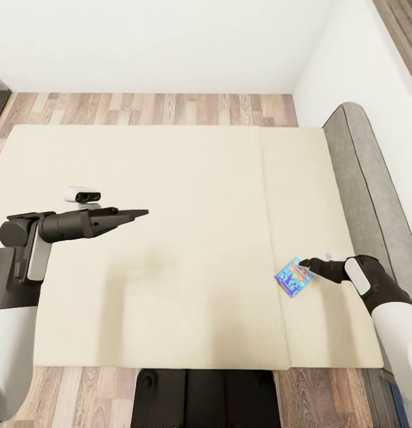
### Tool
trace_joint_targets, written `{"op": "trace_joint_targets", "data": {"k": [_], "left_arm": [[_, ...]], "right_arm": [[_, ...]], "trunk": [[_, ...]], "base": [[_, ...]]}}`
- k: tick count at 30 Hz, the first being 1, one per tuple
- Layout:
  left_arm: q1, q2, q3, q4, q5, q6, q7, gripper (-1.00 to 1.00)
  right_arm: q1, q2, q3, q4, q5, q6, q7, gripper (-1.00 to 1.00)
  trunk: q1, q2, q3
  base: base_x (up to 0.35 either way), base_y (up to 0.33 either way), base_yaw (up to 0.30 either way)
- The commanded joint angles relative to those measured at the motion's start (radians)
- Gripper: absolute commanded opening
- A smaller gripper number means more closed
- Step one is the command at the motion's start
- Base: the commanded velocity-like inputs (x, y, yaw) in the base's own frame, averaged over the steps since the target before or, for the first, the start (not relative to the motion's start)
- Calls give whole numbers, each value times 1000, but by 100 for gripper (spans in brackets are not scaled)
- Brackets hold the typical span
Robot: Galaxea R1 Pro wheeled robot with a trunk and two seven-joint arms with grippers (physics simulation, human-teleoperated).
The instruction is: Put all the toys in the child's room - the three board games (two on the bed and one on the table), the two jigsaw puzzles on the table, and the tennis ball on the table - inside the toy box on the table in the child's room.
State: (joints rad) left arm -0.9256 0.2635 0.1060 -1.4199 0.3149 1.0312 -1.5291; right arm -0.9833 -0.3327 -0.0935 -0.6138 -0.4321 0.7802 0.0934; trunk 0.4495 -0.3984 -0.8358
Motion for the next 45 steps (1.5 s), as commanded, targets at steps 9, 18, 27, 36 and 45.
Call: {"op": "trace_joint_targets", "data": {"k": [9,18,27,36,45], "left_arm": [[-85,0,0,-3,6,16,-3,100],[-98,0,-1,-4,6,16,-3,100],[-99,0,-2,-4,6,16,-3,100],[-99,0,-2,-4,6,16,-3,100],[-99,-1,-2,-4,5,16,-3,100]], "right_arm": [[0,0,-10,0,7,5,8,100],[0,0,-11,1,7,5,14,100],[0,-1,-11,2,8,5,106,100],[0,-4,-26,2,9,5,167,100],[1,-5,-30,5,10,2,172,100]], "trunk": [[0,-2,-16],[0,-2,-31],[0,-2,-45],[0,-2,-60],[0,-2,-73]], "base": [[0,0,0],[0,0,0],[0,0,0],[0,0,0],[0,0,0]]}}
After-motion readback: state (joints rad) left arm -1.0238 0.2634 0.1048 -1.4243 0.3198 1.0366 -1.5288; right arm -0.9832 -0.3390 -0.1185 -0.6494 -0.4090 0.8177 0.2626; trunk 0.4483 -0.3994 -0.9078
